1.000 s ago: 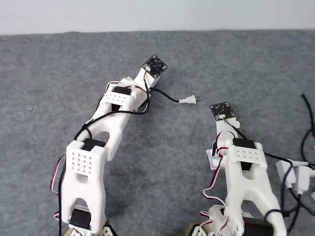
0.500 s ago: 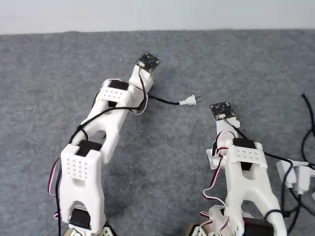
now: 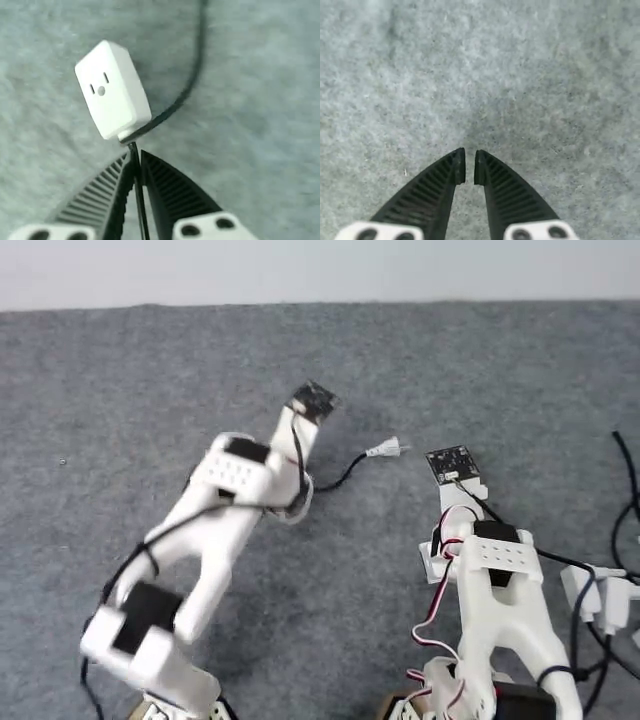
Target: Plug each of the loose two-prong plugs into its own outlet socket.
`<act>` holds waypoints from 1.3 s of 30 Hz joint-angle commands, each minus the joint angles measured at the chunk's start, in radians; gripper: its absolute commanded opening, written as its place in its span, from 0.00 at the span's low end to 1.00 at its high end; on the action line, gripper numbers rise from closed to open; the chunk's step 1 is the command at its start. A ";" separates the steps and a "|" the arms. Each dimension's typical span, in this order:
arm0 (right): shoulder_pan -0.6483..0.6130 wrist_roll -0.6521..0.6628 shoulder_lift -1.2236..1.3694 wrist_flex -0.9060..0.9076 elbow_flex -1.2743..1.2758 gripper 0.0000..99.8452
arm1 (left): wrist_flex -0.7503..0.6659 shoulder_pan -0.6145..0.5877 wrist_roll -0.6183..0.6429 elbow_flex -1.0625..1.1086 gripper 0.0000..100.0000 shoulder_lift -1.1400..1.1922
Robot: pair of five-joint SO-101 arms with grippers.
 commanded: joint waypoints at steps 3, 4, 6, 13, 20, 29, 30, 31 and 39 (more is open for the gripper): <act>0.012 0.005 -0.001 -0.013 -0.023 0.04 | -0.166 0.083 0.180 0.361 0.01 -0.408; 0.012 0.005 -0.001 -0.013 -0.023 0.04 | -0.186 0.081 0.196 0.423 0.01 -0.460; 0.012 0.005 -0.001 -0.013 -0.023 0.04 | -0.201 0.075 0.206 0.518 0.01 -0.548; 0.010 0.005 -0.001 -0.012 -0.023 0.04 | -0.199 -0.049 0.193 0.687 0.24 -0.758; 0.010 0.005 -0.001 -0.012 -0.023 0.04 | -0.232 -0.055 0.199 0.601 0.26 -0.795; 0.012 0.005 -0.001 -0.010 -0.023 0.04 | -0.301 -0.040 0.201 0.427 0.19 -0.394; 0.012 0.005 -0.001 -0.010 -0.023 0.04 | -0.328 -0.040 0.201 0.418 0.18 -0.354; 0.012 0.005 -0.001 -0.010 -0.023 0.04 | -0.353 -0.040 0.201 0.410 0.17 -0.315; 0.012 0.008 -0.001 -0.010 -0.023 0.04 | -0.304 -0.021 0.193 0.203 0.15 -0.069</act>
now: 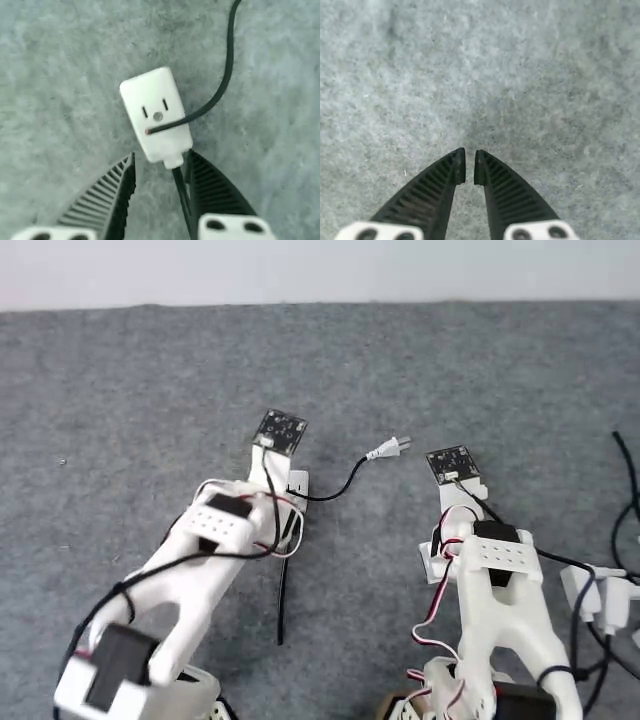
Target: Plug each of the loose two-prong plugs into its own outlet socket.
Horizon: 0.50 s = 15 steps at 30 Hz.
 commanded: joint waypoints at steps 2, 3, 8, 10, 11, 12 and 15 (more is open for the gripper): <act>0.008 0.008 -0.001 -0.010 -0.023 0.04 | 0.032 0.025 0.005 -0.168 0.15 0.089; 0.008 0.008 -0.001 -0.010 -0.023 0.04 | 0.032 0.034 0.005 -0.188 0.15 0.106; 0.008 0.009 -0.001 -0.010 -0.023 0.04 | 0.035 0.094 0.009 -0.239 0.15 0.157; 0.008 0.011 -0.001 -0.010 -0.023 0.04 | 0.035 0.097 0.011 -0.240 0.15 0.158; 0.008 0.011 -0.001 -0.010 -0.023 0.04 | 0.035 0.092 0.012 -0.240 0.15 0.158; 0.008 0.011 -0.001 -0.010 -0.023 0.04 | 0.035 0.084 0.012 -0.240 0.15 0.158; 0.008 0.011 -0.001 -0.010 -0.023 0.04 | 0.063 0.063 0.012 -0.243 0.15 0.152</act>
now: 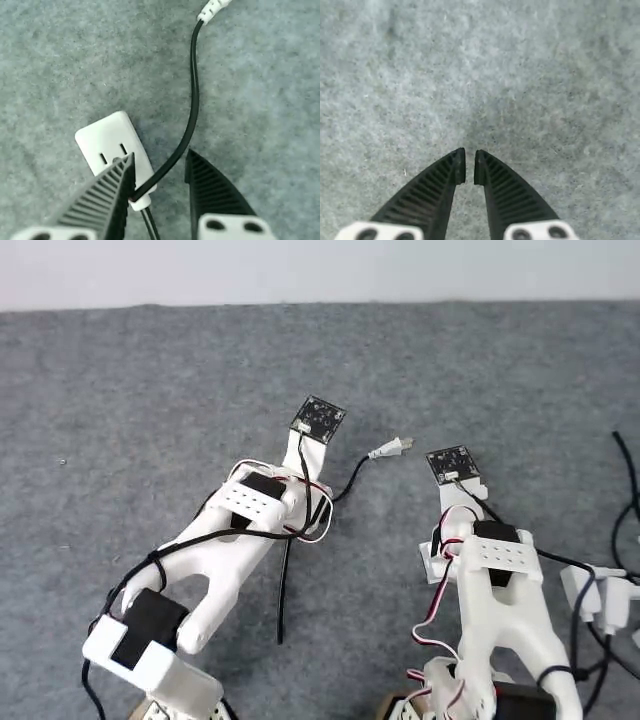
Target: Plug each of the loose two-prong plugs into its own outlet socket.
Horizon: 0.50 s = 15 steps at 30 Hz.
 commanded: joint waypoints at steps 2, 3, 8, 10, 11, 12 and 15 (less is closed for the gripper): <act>0.008 0.011 -0.001 -0.010 -0.023 0.04 | 0.055 -0.026 0.012 -0.068 0.15 -0.003; 0.008 0.011 -0.001 -0.010 -0.023 0.04 | 0.072 -0.029 0.012 -0.079 0.15 -0.002; 0.008 0.011 -0.001 -0.008 -0.023 0.04 | 0.094 -0.032 0.012 -0.088 0.15 0.000; 0.008 0.011 -0.001 -0.008 -0.023 0.04 | 0.095 -0.032 0.012 -0.088 0.15 0.000; 0.008 0.011 -0.001 -0.008 -0.023 0.04 | 0.095 -0.034 0.012 -0.088 0.15 0.000; 0.008 0.011 -0.001 -0.008 -0.023 0.04 | 0.095 -0.034 0.012 -0.088 0.15 0.000; 0.008 0.011 -0.001 -0.008 -0.023 0.04 | 0.087 -0.034 0.009 -0.094 0.15 0.000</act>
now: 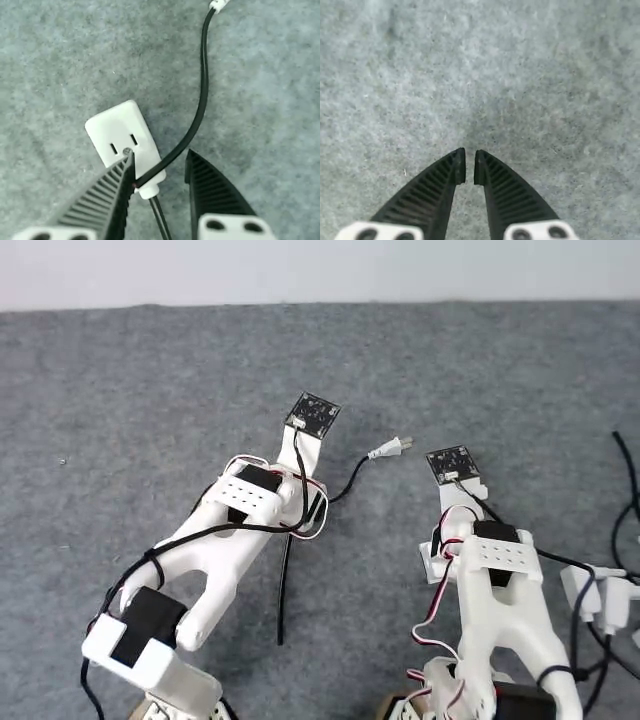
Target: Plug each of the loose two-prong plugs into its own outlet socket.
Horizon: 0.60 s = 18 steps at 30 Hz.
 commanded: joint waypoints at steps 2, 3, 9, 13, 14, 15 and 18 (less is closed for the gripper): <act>0.008 0.011 -0.001 -0.008 -0.023 0.04 | -0.028 -0.008 0.006 -0.048 0.15 -0.006; 0.008 0.011 -0.001 -0.008 -0.023 0.04 | -0.041 -0.015 0.006 -0.048 0.15 -0.006; 0.008 0.011 -0.001 -0.008 -0.023 0.04 | -0.048 -0.041 0.005 -0.119 0.15 0.061; 0.008 0.011 -0.001 -0.008 -0.023 0.04 | 0.071 -0.044 0.005 -0.262 0.15 0.161; 0.008 0.011 -0.001 -0.008 -0.023 0.04 | 0.104 -0.043 0.005 -0.297 0.15 0.186; 0.008 0.011 -0.001 -0.008 -0.023 0.04 | 0.137 -0.040 0.005 -0.329 0.15 0.215; 0.008 0.011 -0.001 -0.008 -0.023 0.04 | 0.216 -0.037 0.005 -0.404 0.15 0.275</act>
